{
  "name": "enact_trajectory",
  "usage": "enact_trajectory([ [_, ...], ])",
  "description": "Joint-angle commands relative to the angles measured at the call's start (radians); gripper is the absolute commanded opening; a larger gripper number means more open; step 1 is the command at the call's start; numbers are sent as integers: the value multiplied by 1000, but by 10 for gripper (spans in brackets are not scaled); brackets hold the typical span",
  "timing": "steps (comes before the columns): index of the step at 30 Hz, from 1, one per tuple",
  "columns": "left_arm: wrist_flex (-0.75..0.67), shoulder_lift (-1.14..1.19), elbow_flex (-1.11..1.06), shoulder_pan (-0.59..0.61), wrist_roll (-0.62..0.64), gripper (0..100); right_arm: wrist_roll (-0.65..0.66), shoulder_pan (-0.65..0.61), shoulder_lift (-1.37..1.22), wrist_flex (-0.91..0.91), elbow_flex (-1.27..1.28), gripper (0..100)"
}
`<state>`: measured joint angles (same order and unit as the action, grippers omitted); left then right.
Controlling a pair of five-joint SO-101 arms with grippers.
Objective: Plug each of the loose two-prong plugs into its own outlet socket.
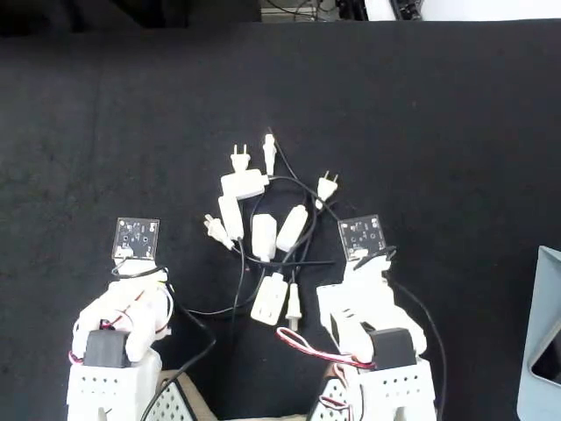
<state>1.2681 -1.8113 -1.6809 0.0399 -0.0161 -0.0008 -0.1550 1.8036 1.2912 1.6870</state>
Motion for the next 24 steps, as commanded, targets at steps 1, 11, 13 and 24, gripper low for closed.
enact_trajectory([
  [1, 6, -6, -15, 31, -6, 30, -2, 3, 74, 6, -4, 15],
  [11, -44, -8, -18, 211, -6, 30, -9, 58, 73, -135, -137, 13],
  [13, -44, -8, -18, 211, -6, 30, -9, 77, 65, -133, -199, 13],
  [24, -43, -8, -18, 220, -6, 30, -84, 5, -269, -51, -484, 15],
])
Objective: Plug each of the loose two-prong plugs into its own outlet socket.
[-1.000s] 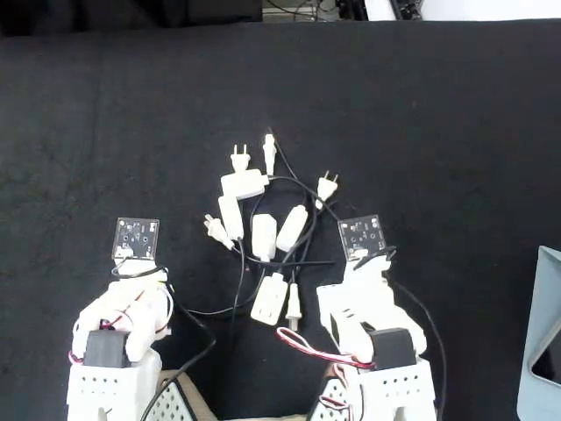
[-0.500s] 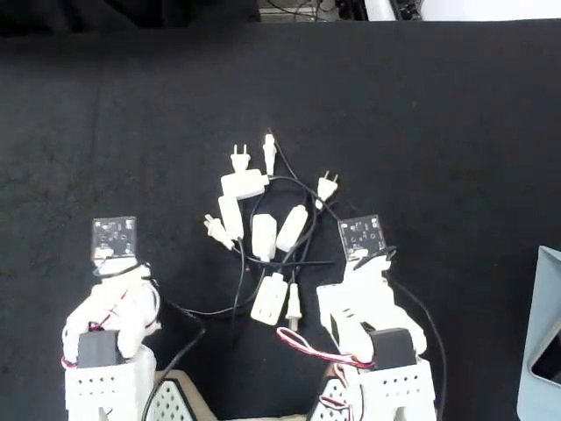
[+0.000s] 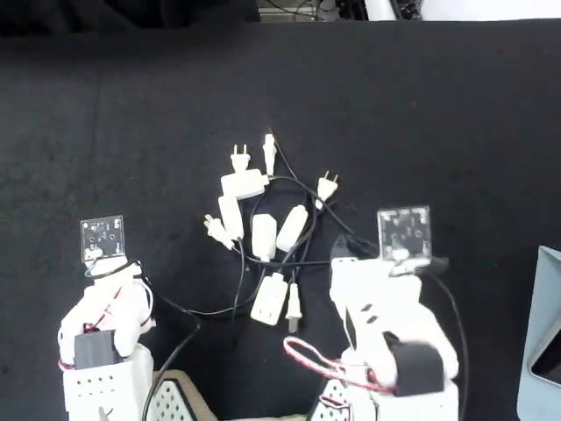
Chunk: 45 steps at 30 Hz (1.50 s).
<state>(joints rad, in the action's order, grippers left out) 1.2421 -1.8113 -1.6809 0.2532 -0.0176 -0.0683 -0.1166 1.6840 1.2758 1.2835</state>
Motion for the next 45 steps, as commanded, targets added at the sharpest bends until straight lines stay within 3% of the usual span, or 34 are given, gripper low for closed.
enact_trajectory([
  [1, -17, -8, -18, 7, -5, 30, -32, -52, -217, -44, -104, 15],
  [8, -17, -8, -18, 7, -5, 30, -144, -281, -662, -60, -232, 24],
  [15, -17, -8, -18, 7, -5, 30, -252, -381, -923, -133, -252, 224],
  [22, -17, -8, -18, 7, -5, 30, -261, -477, -970, -143, -259, 141],
  [26, -17, -8, -18, 7, -5, 30, -261, -477, -1013, -143, -262, 90],
  [36, -17, -8, -18, 7, -5, 30, -261, -376, -1236, -114, -348, 89],
  [45, -17, -8, -18, 7, -5, 30, -261, -373, -1345, -100, -378, 89],
])
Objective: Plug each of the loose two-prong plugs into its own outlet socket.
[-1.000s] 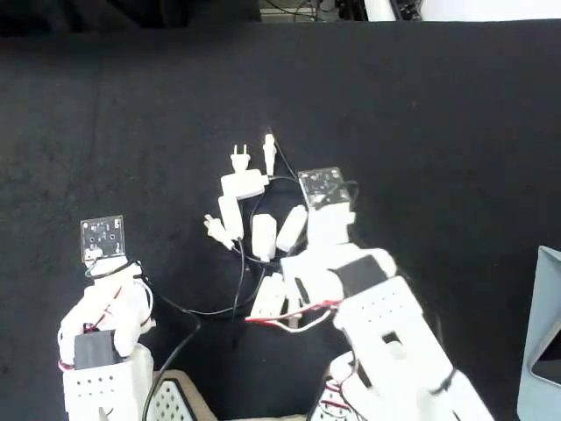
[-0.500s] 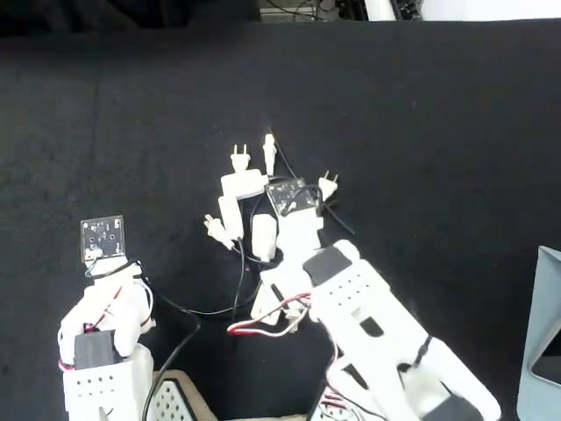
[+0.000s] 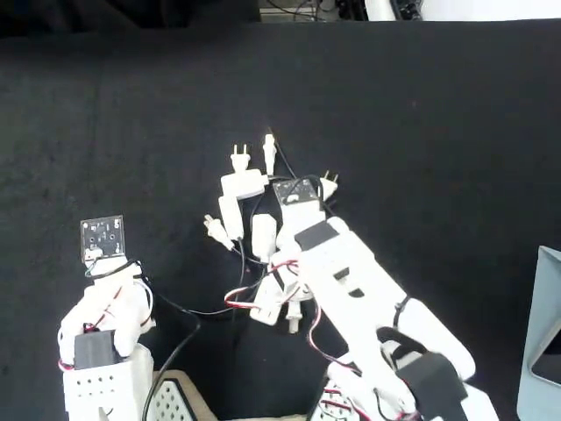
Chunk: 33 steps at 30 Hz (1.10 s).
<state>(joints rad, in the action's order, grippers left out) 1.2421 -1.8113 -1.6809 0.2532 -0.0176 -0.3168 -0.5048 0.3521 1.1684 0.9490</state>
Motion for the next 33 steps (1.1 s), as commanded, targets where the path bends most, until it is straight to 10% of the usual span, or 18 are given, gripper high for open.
enact_trajectory([
  [1, -17, -8, -18, 7, -5, 30, -12, 15, -18, 9, -50, 89],
  [33, -17, -8, -18, 7, -5, 30, -46, -15, -28, 58, -53, 90],
])
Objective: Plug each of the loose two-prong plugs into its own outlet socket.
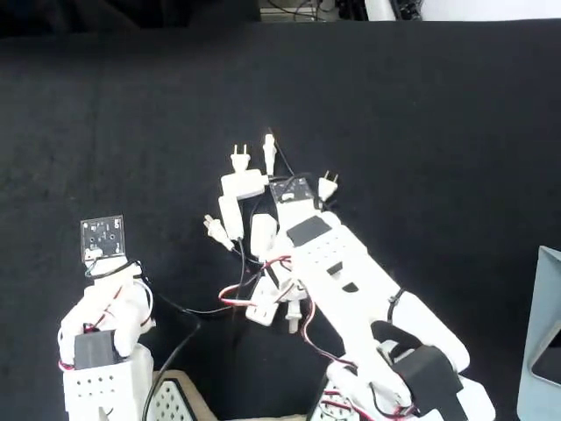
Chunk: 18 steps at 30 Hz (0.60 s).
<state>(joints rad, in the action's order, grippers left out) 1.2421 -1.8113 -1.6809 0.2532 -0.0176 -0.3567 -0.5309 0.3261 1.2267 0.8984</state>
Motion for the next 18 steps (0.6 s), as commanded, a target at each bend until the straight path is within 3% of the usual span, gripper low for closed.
enact_trajectory([
  [1, -17, -8, -18, 7, -5, 30, -6, 11, -2, 0, -1, 90],
  [18, -17, -8, -18, 7, -5, 30, -14, -57, -252, 72, -131, 86],
])
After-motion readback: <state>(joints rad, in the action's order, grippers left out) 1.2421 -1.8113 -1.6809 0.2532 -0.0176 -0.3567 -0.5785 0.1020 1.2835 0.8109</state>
